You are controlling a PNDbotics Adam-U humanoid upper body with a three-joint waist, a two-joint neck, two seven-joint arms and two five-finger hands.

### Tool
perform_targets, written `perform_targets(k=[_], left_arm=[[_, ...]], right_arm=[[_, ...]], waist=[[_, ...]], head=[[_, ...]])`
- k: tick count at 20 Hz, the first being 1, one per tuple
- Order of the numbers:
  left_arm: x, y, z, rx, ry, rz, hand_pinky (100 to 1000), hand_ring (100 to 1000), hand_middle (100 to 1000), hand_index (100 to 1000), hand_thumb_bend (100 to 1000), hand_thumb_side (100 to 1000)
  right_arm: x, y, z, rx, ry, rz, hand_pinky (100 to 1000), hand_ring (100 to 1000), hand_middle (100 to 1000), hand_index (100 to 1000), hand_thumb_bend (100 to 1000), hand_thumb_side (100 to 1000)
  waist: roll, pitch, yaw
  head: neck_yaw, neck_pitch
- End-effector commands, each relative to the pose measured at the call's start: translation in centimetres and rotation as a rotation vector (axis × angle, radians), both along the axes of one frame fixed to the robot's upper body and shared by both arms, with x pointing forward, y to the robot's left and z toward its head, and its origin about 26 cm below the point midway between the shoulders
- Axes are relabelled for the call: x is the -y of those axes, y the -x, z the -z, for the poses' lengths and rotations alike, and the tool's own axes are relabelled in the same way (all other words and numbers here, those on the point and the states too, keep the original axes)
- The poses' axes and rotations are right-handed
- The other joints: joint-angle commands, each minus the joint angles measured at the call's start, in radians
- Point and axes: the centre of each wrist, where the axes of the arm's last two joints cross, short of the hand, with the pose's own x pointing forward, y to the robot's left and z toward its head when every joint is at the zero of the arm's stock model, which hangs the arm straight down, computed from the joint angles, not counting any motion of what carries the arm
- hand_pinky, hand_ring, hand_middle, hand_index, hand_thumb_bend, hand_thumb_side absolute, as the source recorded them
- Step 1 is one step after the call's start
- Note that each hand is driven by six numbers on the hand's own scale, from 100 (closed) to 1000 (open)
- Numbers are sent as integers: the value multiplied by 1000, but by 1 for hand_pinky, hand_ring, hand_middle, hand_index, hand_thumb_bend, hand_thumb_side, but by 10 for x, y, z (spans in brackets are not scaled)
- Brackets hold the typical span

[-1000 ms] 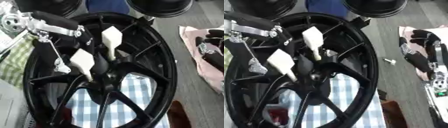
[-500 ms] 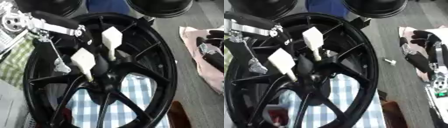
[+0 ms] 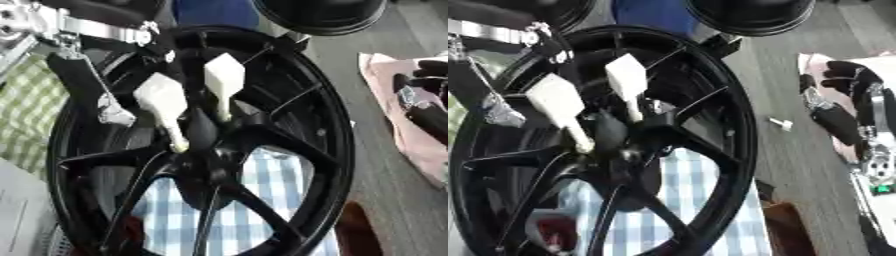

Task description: Pull the pin out of the wheel hub.

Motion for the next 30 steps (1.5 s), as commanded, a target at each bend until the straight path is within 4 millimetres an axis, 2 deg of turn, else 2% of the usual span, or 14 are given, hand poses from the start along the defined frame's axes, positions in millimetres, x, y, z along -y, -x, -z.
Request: perform_targets(k=[1, 3, 7, 9, 13, 15, 19, 23, 24, 25, 26, 27, 29, 30], left_arm=[[-13, 16, -32, 105, 139, -2, 634, 445, 294, 310, 187, 100], [-25, 19, -40, 128, 249, -18, 631, 440, 290, 308, 205, 100], [-66, 21, -52, 174, 466, -111, 625, 433, 283, 305, 216, 100], [-95, 25, -54, 201, 538, -178, 625, 434, 283, 306, 222, 100], [-168, 36, -46, 265, 616, -397, 622, 437, 288, 311, 225, 100], [-202, 43, -35, 284, 664, -508, 617, 438, 292, 317, 215, 100], [-255, 52, 1, 286, 770, -716, 609, 439, 302, 332, 208, 100], [-289, 57, 40, 276, 869, -899, 613, 451, 341, 374, 247, 100], [-294, 57, 48, 273, 876, -933, 627, 470, 391, 426, 378, 100], [-298, 58, 56, 272, 873, -963, 641, 487, 422, 459, 359, 100], [-300, 60, 64, 273, 858, -986, 684, 545, 501, 547, 472, 292], [-302, 60, 72, 264, 835, -1002, 721, 613, 600, 655, 572, 440], [-305, 61, 86, 230, 806, -1017, 749, 703, 730, 770, 728, 618], [-308, 61, 92, 216, 809, -1023, 756, 722, 756, 799, 754, 636]], right_arm=[[3, 1, -7, 19, 13, 7, 849, 691, 642, 741, 360, 314], [4, 1, -7, 20, 12, 10, 849, 691, 642, 741, 359, 313], [6, 2, -8, 25, 15, 22, 849, 691, 642, 741, 358, 310], [8, 4, -9, 29, 16, 32, 849, 691, 642, 741, 358, 309], [11, 5, -11, 42, 18, 50, 849, 691, 642, 741, 358, 306], [12, 6, -13, 50, 19, 59, 849, 691, 642, 741, 359, 304], [13, 7, -15, 66, 14, 68, 849, 691, 642, 741, 358, 300], [14, 7, -18, 80, 12, 76, 849, 691, 643, 741, 358, 294], [14, 7, -19, 84, 12, 77, 849, 691, 643, 741, 363, 301], [14, 7, -20, 87, 11, 78, 849, 691, 643, 741, 361, 292], [14, 7, -20, 90, 11, 78, 848, 691, 643, 742, 362, 291], [14, 7, -21, 92, 11, 78, 848, 691, 643, 742, 362, 289], [13, 7, -22, 96, 10, 77, 848, 691, 643, 741, 361, 288], [13, 7, -22, 97, 10, 76, 848, 691, 643, 741, 361, 290]], waist=[[10, -23, 2], [9, -25, 6], [8, -27, 15], [6, -27, 21], [-1, -24, 32], [-6, -20, 36], [-18, -17, 41], [-26, -17, 45], [-28, -18, 45], [-29, -18, 45], [-31, -18, 46], [-33, -19, 46], [-35, -20, 46], [-36, -21, 45]], head=[[-2, -3], [-3, -4], [-13, 1], [-20, 7], [-29, 19], [-31, 21], [-36, 20], [-38, 17], [-38, 16], [-38, 14], [-38, 13], [-38, 12], [-35, 12], [-33, 13]])
